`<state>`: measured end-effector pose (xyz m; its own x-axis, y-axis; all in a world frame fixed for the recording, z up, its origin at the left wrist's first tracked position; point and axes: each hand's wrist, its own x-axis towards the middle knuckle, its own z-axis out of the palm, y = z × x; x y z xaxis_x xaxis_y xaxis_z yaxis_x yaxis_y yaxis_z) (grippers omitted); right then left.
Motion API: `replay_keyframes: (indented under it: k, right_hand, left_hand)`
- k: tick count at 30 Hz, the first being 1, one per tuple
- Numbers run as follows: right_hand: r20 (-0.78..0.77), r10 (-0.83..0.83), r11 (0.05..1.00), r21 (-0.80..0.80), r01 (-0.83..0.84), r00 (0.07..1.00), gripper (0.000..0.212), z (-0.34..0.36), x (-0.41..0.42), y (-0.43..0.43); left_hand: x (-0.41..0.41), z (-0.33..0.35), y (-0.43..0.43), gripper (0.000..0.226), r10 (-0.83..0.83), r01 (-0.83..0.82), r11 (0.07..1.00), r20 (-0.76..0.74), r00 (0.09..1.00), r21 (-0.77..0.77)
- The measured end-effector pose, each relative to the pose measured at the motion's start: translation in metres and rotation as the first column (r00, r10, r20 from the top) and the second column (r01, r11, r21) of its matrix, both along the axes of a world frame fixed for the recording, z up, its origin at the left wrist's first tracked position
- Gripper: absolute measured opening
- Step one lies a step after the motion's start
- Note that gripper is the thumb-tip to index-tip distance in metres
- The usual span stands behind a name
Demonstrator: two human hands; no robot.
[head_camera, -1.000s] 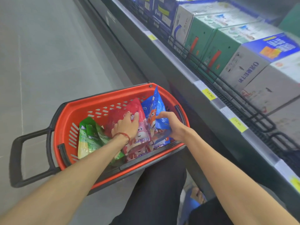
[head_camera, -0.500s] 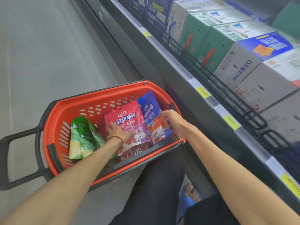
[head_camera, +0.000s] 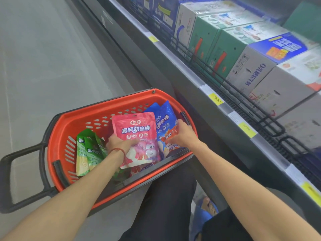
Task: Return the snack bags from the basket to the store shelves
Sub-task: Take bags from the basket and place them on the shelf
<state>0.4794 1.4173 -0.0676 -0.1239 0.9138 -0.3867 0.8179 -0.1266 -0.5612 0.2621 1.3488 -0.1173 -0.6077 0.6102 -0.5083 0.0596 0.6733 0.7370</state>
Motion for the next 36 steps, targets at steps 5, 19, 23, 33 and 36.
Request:
replay_keyframes:
  k: [5, 19, 23, 33, 36]
  right_hand:
    - [-0.028, -0.044, 0.987, 0.152, 0.048, 0.999, 0.05, -0.001, 0.005, -0.008]
    - [-0.554, -0.173, 0.744, 0.468, 0.477, 0.814, 0.045, 0.068, 0.056, -0.014]
    - [-0.64, -0.224, 0.579, 0.519, 0.628, 0.735, 0.052, 0.1, 0.084, -0.02]
    - [-0.801, -0.289, 0.236, 0.471, 0.85, 0.524, 0.051, 0.159, 0.186, -0.072]
    - [-0.844, -0.281, 0.136, 0.436, 0.889, 0.457, 0.05, 0.176, 0.224, -0.089]
  left_hand:
    - [0.007, 0.013, 0.001, 0.047, -0.21, 0.228, 0.973, -0.239, 0.948, 0.048]
    - [0.039, 0.103, 0.055, 0.04, -0.051, 0.256, 0.728, -0.323, 0.945, 0.635]
    - [0.072, 0.143, 0.078, 0.043, -0.118, 0.277, 0.613, -0.262, 0.958, 0.74]
    - [0.197, 0.221, 0.09, 0.035, -0.338, 0.38, 0.373, -0.258, 0.905, 0.846]
    - [0.239, 0.246, 0.084, 0.035, -0.402, 0.394, 0.313, -0.256, 0.879, 0.864]
